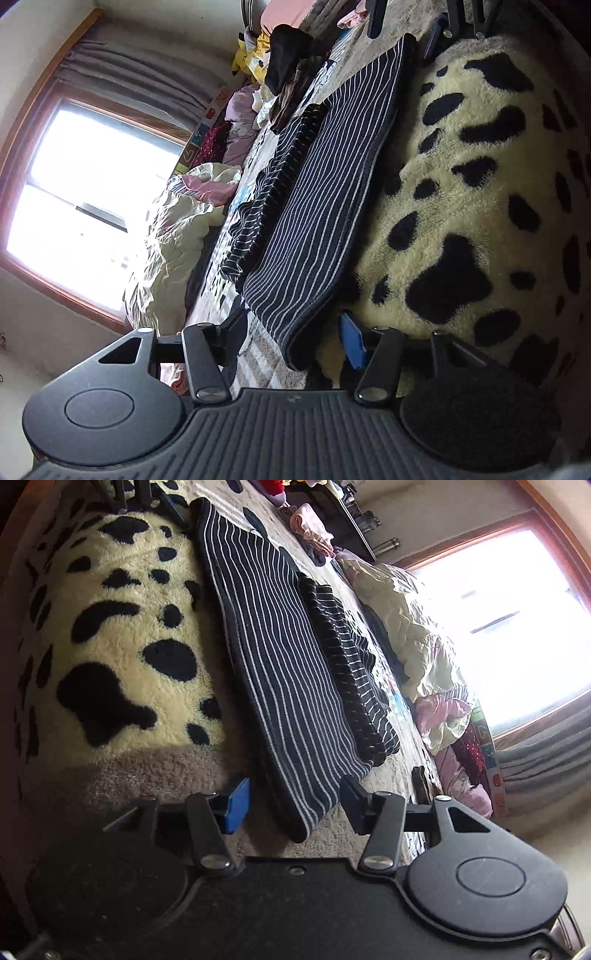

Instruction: Fold clothes

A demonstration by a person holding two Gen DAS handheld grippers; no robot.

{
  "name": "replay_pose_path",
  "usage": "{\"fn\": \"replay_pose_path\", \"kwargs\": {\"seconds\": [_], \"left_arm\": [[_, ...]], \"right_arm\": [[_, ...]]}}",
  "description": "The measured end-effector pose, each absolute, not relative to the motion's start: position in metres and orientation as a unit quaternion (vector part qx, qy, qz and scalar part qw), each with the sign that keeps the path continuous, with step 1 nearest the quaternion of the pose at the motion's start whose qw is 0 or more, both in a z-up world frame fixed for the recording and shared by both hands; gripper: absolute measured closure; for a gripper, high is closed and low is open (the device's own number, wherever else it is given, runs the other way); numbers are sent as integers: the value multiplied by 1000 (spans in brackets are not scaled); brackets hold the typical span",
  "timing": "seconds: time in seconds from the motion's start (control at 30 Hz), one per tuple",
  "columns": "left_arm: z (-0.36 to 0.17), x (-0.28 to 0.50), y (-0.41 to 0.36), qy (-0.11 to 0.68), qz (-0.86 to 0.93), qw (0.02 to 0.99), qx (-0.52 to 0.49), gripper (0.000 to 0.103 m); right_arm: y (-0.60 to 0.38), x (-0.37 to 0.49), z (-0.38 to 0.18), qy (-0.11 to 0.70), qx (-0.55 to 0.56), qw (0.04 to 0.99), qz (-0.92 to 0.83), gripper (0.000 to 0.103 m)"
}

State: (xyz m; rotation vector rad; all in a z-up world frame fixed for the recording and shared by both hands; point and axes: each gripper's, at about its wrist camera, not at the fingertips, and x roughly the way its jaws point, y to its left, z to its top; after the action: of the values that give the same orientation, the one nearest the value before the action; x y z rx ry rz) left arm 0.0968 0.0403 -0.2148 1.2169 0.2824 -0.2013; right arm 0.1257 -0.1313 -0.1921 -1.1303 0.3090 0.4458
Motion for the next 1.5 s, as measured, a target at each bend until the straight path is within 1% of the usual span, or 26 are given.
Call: {"fn": "replay_pose_path", "kwargs": {"seconds": [0.03,0.1,0.17,0.2,0.27,0.33,0.37,0.4,0.43,0.47,0.53,0.73,0.97,1.1,1.5], "left_arm": [[-215,100,39,131,-93,804,572,49],[-217,105,36,132,-96,800,577,54],[-219,110,34,133,-101,799,578,62],[-220,114,34,133,-103,800,576,63],[-221,120,34,133,-107,801,573,69],[-219,126,35,139,-109,805,566,74],[-218,129,35,142,-111,808,562,77],[-216,130,36,143,-111,812,555,82],[-213,132,37,144,-111,816,548,93],[-207,132,38,141,-107,825,536,95],[-194,137,42,129,-93,846,509,95],[-152,183,42,96,-53,894,435,95],[-126,261,42,84,-27,909,408,95],[-116,298,45,79,-14,916,392,95],[-139,394,48,122,-19,912,390,95]], "right_arm": [[-130,128,-191,148,-529,809,208,52],[-129,131,-193,150,-533,805,214,54],[-127,129,-196,147,-539,800,218,57],[-126,128,-198,142,-542,799,218,57],[-127,130,-197,143,-537,801,223,57],[-128,133,-196,148,-531,802,230,61],[-128,134,-195,150,-528,803,233,75],[-129,141,-191,168,-509,809,242,94],[-130,144,-187,176,-495,816,243,96],[-131,145,-182,172,-481,825,241,96],[-137,148,-167,159,-446,849,234,96],[-144,187,-130,126,-404,882,207,96],[-145,269,-104,104,-374,903,181,96],[-142,306,-102,103,-366,908,176,96],[-137,421,-128,153,-323,916,182,96]]}}
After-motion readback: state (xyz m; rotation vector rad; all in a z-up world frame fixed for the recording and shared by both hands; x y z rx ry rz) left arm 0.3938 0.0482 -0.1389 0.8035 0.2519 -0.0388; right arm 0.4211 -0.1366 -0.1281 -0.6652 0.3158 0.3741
